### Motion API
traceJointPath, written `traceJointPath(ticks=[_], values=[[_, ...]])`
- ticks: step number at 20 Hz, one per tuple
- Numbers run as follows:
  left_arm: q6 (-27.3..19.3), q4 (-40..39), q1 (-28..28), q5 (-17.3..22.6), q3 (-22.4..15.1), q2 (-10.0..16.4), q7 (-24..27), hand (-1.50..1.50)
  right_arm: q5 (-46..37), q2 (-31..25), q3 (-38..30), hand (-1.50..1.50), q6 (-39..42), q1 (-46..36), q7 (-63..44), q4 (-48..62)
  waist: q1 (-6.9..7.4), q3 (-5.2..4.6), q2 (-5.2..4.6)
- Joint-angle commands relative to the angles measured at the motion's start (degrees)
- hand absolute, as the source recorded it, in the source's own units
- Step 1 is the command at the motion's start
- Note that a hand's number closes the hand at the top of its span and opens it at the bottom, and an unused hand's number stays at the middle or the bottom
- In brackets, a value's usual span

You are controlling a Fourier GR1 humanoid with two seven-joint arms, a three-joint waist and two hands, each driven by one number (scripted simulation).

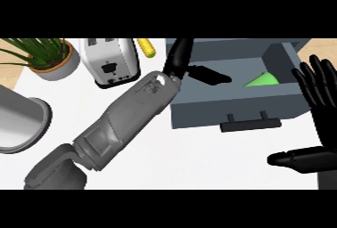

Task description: Pick up the cup, place it into the drawer and close the drawer

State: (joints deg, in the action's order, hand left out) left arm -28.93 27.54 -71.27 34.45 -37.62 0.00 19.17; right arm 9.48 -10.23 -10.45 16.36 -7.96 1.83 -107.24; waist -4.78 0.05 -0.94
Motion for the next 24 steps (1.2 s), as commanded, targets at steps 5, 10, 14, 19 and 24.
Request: traceJointPath(ticks=[5, 10, 14, 19, 24], values=[[-1.04, 3.84, -0.54, 4.39, 2.33, 0.00, 4.39, -1.50, 4.46, -2.96, 0.21, 1.50, 6.52, 3.25, -0.72, -3.09, 2.26, -0.02, 0.51], [-0.39, 3.62, -3.05, 3.92, 6.75, 0.41, 2.42, -1.50, -0.32, -8.46, 2.44, 1.50, 8.88, 2.45, -5.59, -8.49, 3.93, -0.09, 0.96], [0.59, 10.47, 0.34, 4.39, 8.19, 5.73, -1.03, -1.50, -5.16, -7.64, 4.86, 1.50, 7.75, 7.44, -7.83, -14.90, 5.23, -0.13, 1.63], [3.39, 16.93, 3.94, 4.34, 10.47, 12.16, -4.42, -1.50, -14.90, -7.49, 6.82, 1.50, 6.95, 10.02, -4.43, -13.61, 5.40, -0.08, 1.42], [4.90, 26.44, 12.60, 4.30, 11.43, 17.52, -6.02, -1.50, -25.99, -3.93, 12.81, 1.50, 1.30, 6.38, -5.97, -8.96, 6.30, -0.09, 1.36]])
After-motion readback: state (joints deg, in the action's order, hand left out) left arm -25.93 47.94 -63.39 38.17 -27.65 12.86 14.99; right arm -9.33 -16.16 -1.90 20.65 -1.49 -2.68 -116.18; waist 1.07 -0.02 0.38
